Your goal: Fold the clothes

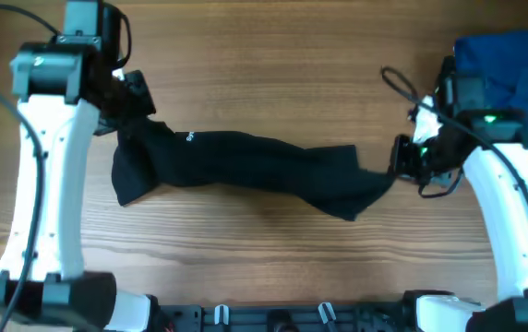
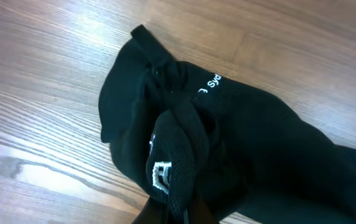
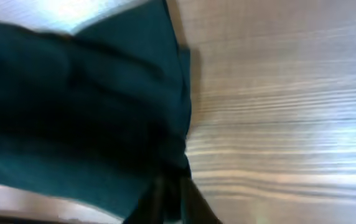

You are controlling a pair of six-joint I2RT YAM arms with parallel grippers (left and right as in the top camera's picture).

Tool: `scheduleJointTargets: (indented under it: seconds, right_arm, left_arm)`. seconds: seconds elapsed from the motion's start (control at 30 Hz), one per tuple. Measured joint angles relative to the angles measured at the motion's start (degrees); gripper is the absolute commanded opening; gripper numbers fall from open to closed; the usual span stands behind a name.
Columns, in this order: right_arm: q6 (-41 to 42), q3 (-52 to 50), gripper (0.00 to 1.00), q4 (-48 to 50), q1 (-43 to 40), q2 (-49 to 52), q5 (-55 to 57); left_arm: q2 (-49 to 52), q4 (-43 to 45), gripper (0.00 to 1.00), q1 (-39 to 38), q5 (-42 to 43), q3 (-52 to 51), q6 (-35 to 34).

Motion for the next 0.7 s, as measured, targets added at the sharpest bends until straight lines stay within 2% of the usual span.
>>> scheduleJointTargets:
  seconds: [0.1, 0.3, 0.37, 0.47, 0.7]
  right_arm:
    - [0.33, -3.52, 0.29, 0.31, 0.00, 0.68, -0.81]
    - [0.85, -3.78, 0.31, 4.39, 0.00, 0.68, -1.27]
    - [1.49, -3.80, 0.29, 7.34, 0.00, 0.68, -1.29]
    - [2.27, -4.33, 0.22, 12.17, 0.09, 1.03, -1.51]
    - [5.73, -11.54, 0.22, 18.32, 5.35, 4.63, -1.70]
  left_arm:
    - [1.07, 0.92, 0.04, 0.00, -0.02, -0.04, -0.17]
    - [1.07, 1.84, 0.04, 0.00, 0.00, -0.04, -0.17]
    - [1.07, 2.23, 0.04, 0.00, -0.02, -0.04, -0.17]
    - [1.07, 3.02, 0.04, 0.00, 0.00, -0.04, -0.17]
    - [1.07, 4.07, 0.04, 0.00, 0.00, -0.04, -0.20]
